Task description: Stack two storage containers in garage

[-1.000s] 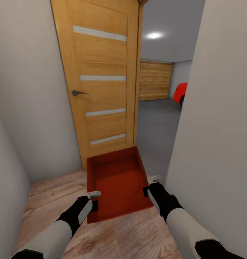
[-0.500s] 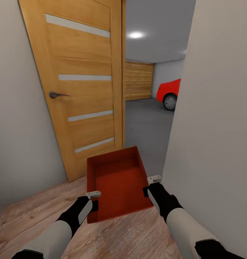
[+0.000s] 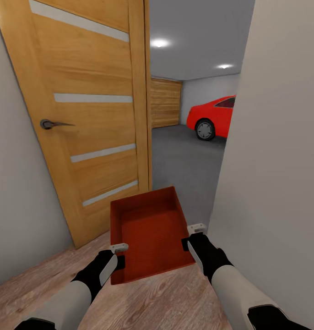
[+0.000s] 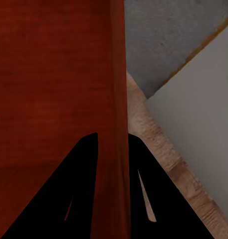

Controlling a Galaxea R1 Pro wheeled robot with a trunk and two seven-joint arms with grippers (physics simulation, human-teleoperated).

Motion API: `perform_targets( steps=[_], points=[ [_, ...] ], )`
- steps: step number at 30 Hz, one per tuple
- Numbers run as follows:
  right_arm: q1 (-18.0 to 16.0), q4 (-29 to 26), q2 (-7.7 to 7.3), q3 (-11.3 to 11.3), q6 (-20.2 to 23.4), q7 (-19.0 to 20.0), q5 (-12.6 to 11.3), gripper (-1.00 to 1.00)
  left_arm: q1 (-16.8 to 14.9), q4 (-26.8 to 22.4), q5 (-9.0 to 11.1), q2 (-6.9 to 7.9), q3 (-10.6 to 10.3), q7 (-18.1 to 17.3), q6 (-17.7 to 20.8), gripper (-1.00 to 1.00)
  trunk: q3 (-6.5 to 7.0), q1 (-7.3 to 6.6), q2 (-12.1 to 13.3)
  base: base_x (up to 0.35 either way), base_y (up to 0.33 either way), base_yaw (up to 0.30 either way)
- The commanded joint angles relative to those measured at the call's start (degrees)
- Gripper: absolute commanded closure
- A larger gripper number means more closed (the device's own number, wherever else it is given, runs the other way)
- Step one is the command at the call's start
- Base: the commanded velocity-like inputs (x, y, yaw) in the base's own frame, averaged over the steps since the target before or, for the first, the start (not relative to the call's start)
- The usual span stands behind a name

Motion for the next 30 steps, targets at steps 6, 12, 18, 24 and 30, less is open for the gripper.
perform_targets(
  steps=[6,12,18,24,30],
  points=[
    [-0.04,-0.24,0.03,-0.30,-1.23,2.31,-4.00,1.00,0.02,0.07,0.00,0.00,0.76,0.02,0.14,1.00,0.00,0.00,0.00,0.151,0.103,-0.004],
    [-0.04,-0.20,0.04,-0.29,-1.21,2.22,-4.00,1.00,0.02,0.04,-0.03,0.00,0.79,0.02,0.15,1.00,0.00,0.00,0.00,0.011,0.007,-0.070],
    [-0.05,-0.23,0.03,-0.29,-1.22,2.28,-4.00,1.00,0.02,0.04,0.00,0.00,0.82,0.02,0.16,1.00,0.00,0.00,0.00,0.060,0.114,-0.180],
    [-0.05,-0.24,0.03,-0.29,-1.23,2.25,-4.00,1.00,0.02,0.04,0.00,0.00,0.82,0.02,0.16,1.00,0.00,0.00,0.00,0.142,0.248,-0.019],
    [-0.03,-0.19,0.03,-0.29,-1.23,2.26,-4.00,1.00,0.02,0.04,0.00,0.00,0.82,0.02,0.16,1.00,0.00,0.00,0.00,0.157,0.263,-0.083]
  ],
)
